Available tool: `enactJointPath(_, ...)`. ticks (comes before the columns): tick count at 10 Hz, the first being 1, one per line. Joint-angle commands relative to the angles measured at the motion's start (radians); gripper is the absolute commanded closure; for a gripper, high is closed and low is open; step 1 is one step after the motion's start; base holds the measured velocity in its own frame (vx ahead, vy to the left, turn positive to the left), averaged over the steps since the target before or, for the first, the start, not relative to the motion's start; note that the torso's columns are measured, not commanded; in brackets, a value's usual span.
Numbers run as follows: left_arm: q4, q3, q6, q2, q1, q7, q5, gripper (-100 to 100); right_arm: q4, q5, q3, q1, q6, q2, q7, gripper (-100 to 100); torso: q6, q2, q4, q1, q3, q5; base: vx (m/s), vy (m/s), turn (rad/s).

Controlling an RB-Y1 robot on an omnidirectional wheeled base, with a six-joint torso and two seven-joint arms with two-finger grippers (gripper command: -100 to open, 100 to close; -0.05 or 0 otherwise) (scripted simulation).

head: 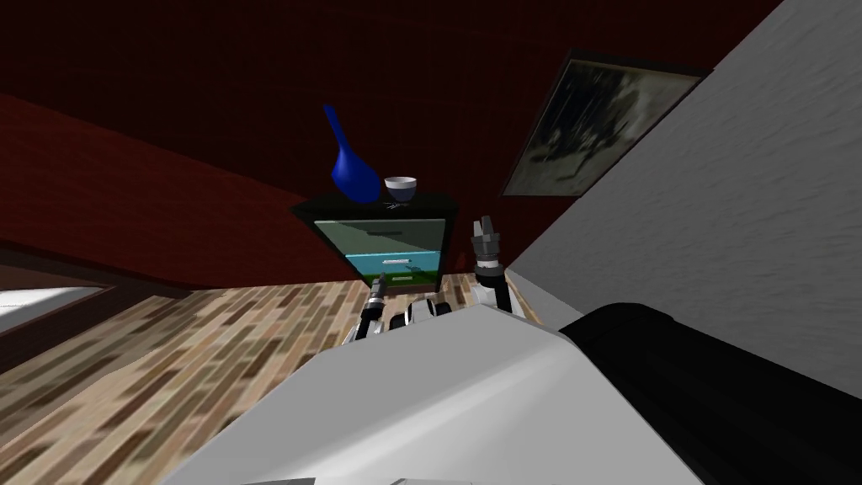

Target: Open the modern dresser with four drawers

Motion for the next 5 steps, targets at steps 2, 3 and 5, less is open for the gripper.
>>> enactJointPath(2,0.035,0.006,-0.005,-0.005,-0.01,-0.003,0.004,-100,0.0,0.0,0.0,0.001,0.0,0.0,0.0,0,0.0,-0.006,-0.002,0.0,-0.004,0.0,0.169,-0.026,-0.022)
enactJointPath(3,0.048,0.009,-0.006,-0.01,-0.014,-0.004,0.006,-100,0.0,0.0,0.0,0.001,0.0,0.0,0.0,0,0.0,-0.001,-0.001,0.001,-0.001,0.0,0.175,-0.021,-0.027)
enactJointPath(5,0.026,0.012,0.024,-0.009,-0.027,-0.002,0.006,-100,0.0,0.0,0.0,0.0,0.0,0.0,0.0,0,0.0,0.012,0.003,0.003,0.007,0.001,0.085,-0.006,-0.007)
